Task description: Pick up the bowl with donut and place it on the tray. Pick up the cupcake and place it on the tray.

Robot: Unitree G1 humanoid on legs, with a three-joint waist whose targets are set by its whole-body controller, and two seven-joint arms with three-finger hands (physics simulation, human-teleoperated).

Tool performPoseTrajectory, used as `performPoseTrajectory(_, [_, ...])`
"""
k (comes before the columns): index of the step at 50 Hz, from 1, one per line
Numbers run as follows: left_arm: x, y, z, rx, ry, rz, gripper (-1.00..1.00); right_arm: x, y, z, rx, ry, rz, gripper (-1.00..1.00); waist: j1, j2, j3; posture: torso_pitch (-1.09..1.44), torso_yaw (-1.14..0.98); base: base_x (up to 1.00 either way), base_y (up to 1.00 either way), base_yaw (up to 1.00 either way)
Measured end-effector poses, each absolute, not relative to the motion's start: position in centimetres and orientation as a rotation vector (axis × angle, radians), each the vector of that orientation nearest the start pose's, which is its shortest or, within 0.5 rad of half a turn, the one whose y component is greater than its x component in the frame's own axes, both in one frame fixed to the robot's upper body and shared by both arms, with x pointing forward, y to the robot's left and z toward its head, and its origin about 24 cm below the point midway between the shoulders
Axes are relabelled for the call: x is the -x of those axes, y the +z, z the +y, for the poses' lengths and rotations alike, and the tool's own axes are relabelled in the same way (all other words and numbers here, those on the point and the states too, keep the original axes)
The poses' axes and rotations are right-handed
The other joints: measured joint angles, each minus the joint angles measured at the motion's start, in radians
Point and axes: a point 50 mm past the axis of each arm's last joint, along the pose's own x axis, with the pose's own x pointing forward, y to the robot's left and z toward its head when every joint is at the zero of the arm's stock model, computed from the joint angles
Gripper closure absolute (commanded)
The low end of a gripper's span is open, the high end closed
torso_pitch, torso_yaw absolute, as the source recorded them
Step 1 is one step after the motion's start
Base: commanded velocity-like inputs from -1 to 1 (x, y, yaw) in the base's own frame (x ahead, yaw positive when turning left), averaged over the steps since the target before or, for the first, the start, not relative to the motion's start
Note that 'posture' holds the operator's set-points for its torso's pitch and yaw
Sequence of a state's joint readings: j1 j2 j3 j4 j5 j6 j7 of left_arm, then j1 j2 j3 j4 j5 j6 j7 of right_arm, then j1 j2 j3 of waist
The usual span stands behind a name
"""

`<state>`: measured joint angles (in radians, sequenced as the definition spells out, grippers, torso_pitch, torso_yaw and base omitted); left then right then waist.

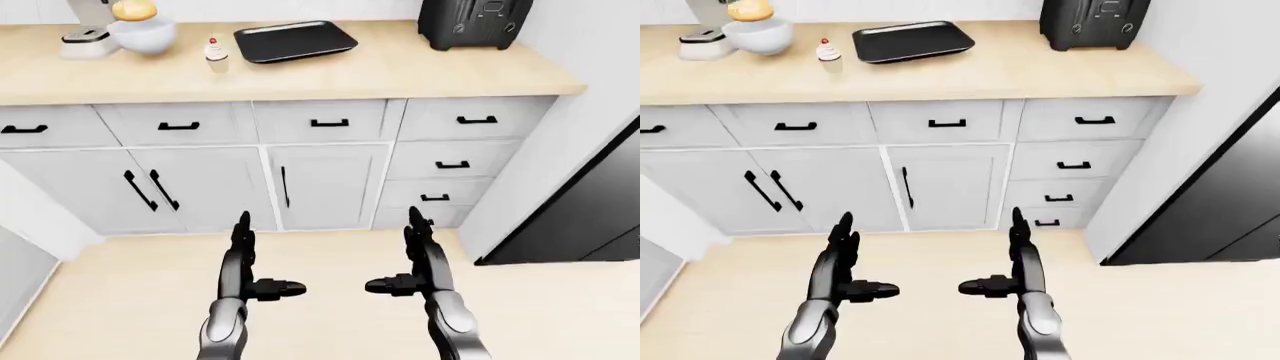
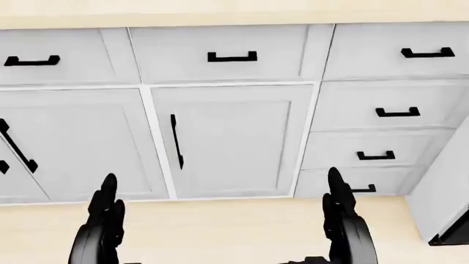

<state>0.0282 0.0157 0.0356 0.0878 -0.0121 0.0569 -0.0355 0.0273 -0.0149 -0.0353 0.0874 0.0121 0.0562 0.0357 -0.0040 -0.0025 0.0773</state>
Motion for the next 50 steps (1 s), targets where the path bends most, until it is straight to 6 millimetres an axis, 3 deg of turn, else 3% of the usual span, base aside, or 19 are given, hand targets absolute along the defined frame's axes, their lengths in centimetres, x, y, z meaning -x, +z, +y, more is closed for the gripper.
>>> performPoseTrajectory(1, [-24.6, 1.4, 16.1, 0.001, 0.01, 0.154, -1.0, -24.5, 1.3, -16.1, -0.007, -0.007, 0.152, -1.0, -0.001, -0.004, -0.009, 0.0, 0.0, 0.0, 0.0, 0.0])
performPoseTrajectory(3, [-25.2, 3.6, 15.9, -0.004, 0.011, 0.064, -1.0, -25.0, 3.0, -16.0, -0.012, -0.003, 0.073, -1.0, 0.004, -0.005, -0.057, 0.0, 0.0, 0.0, 0.0, 0.0])
performPoseTrajectory(5, [-25.2, 4.6, 15.6, -0.003, 0.007, 0.016, -1.0, -25.1, 3.5, -15.6, -0.018, 0.008, 0.05, -1.0, 0.005, -0.011, -0.039, 0.0, 0.0, 0.0, 0.0, 0.0])
performPoseTrajectory(7, [-24.9, 4.8, 15.4, -0.004, 0.0, 0.018, -1.0, -24.9, 3.3, -15.5, -0.021, 0.017, 0.069, -1.0, 0.006, -0.01, -0.052, 0.0, 0.0, 0.0, 0.0, 0.0])
performPoseTrajectory(10, [-24.8, 5.1, 15.1, -0.002, -0.016, 0.034, -1.0, -25.3, 3.4, -15.5, -0.013, 0.016, 0.086, -1.0, 0.006, -0.006, -0.056, 0.0, 0.0, 0.0, 0.0, 0.0])
performPoseTrajectory(13, [-25.3, 6.4, 15.0, -0.005, -0.026, 0.031, -1.0, -26.0, 4.9, -15.4, -0.001, 0.007, 0.078, -1.0, 0.007, -0.003, -0.052, 0.0, 0.0, 0.0, 0.0, 0.0])
performPoseTrajectory(21, [-25.8, 15.2, 14.9, -0.031, -0.041, -0.149, -1.0, -26.4, 13.3, -14.8, 0.011, 0.02, -0.133, -1.0, 0.011, -0.006, -0.077, 0.0, 0.0, 0.0, 0.0, 0.0])
performPoseTrajectory(24, [-25.2, 19.1, 15.4, -0.029, -0.032, -0.213, -1.0, -25.8, 15.0, -14.4, 0.022, 0.048, -0.17, -1.0, 0.008, -0.007, -0.079, 0.0, 0.0, 0.0, 0.1, 0.0])
performPoseTrajectory(26, [-25.0, 20.6, 15.3, -0.049, -0.03, -0.245, -1.0, -25.7, 15.6, -14.2, 0.022, 0.07, -0.166, -1.0, 0.002, -0.003, -0.077, 0.0, 0.0, 0.0, 0.46, 0.0])
performPoseTrajectory(29, [-24.9, 21.2, 15.4, -0.045, -0.044, -0.241, -1.0, -25.5, 15.7, -14.1, 0.005, 0.081, -0.15, -1.0, -0.006, -0.031, -0.077, 0.0, 0.0, 0.0, 0.49, 0.0])
performPoseTrajectory(31, [-24.9, 21.2, 15.8, -0.044, -0.034, -0.227, -1.0, -25.5, 15.9, -14.0, -0.01, 0.091, -0.147, -1.0, -0.007, -0.025, -0.078, 0.0, 0.0, 0.0, 0.51, 0.0])
performPoseTrajectory(36, [-25.1, 19.5, 15.8, -0.035, -0.032, -0.166, -1.0, -25.4, 16.3, -13.9, -0.028, 0.108, -0.155, -1.0, -0.017, 0.041, -0.045, 0.0, 0.0, 0.0, 0.51, 0.0])
performPoseTrajectory(38, [-25.1, 19.1, 15.7, -0.034, -0.035, -0.148, -1.0, -25.5, 16.2, -13.9, -0.032, 0.112, -0.153, -1.0, -0.016, 0.09, -0.055, 0.0, 0.0, 0.0, 0.5, 0.0])
performPoseTrajectory(41, [-25.3, 18.1, 16.2, -0.038, -0.005, -0.104, -1.0, -25.6, 15.5, -13.3, -0.043, 0.139, -0.107, -1.0, 0.007, 0.078, -0.044, 0.0, 0.0, 0.0, 0.5, 0.0])
performPoseTrajectory(46, [-25.1, 19.1, 16.4, -0.041, -0.001, -0.161, -1.0, -25.5, 16.0, -13.5, -0.04, 0.129, -0.131, -1.0, -0.003, 0.011, -0.043, 0.0, 0.0, 0.0, 0.51, 0.0])
performPoseTrajectory(50, [-25.0, 19.0, 16.5, -0.038, -0.001, -0.168, -1.0, -25.5, 16.3, -13.5, -0.042, 0.127, -0.159, -1.0, -0.008, -0.029, -0.039, 0.0, 0.0, 0.0, 0.51, 0.0])
